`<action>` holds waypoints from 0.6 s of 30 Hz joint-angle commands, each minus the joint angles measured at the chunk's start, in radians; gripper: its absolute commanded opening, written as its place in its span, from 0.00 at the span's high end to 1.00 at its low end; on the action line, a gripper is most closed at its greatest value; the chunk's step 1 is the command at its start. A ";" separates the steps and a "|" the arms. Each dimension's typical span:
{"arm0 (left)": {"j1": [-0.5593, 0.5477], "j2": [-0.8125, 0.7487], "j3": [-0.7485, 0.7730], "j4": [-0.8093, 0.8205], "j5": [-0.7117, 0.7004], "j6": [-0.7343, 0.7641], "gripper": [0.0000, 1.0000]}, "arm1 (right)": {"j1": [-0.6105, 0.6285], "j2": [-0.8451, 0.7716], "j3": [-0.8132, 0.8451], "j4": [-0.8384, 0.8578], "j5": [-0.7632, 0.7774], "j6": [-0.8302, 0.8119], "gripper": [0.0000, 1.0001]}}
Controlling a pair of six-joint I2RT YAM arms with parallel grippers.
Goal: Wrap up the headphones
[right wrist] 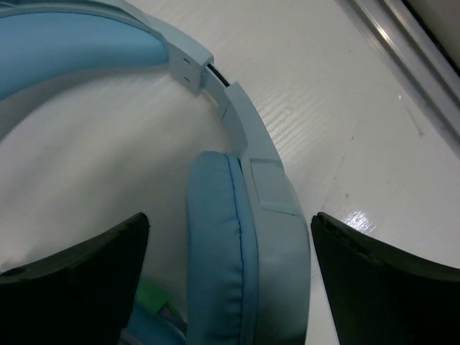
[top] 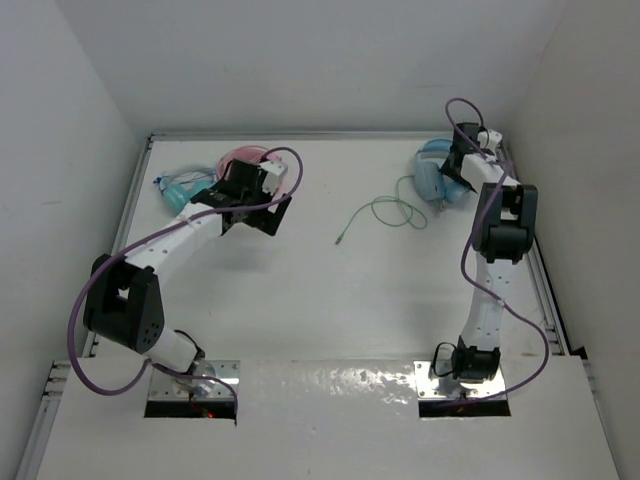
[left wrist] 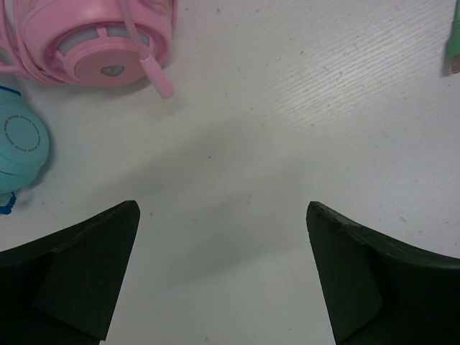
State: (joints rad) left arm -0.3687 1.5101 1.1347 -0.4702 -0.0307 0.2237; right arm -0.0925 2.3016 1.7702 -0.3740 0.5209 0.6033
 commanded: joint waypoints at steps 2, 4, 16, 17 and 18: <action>-0.007 0.012 0.050 0.005 0.008 0.005 0.01 | 0.000 -0.076 -0.086 0.027 -0.025 -0.032 0.31; -0.009 0.015 0.048 0.005 0.015 0.005 0.01 | 0.004 -0.140 -0.183 0.104 -0.059 -0.063 0.53; -0.088 0.062 0.406 -0.188 0.207 0.060 0.08 | 0.489 -0.556 -0.610 0.386 -0.313 -0.752 1.00; -0.091 0.073 0.427 -0.189 0.210 0.051 0.08 | 0.490 -0.570 -0.611 0.418 -0.349 -0.754 1.00; -0.095 0.094 0.438 -0.185 0.213 0.042 0.07 | 0.548 -0.582 -0.644 0.450 -0.393 -0.741 1.00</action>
State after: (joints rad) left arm -0.4522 1.5883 1.4811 -0.6483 0.1249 0.2836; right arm 0.3206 1.8061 1.1751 -0.0586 0.2836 0.0025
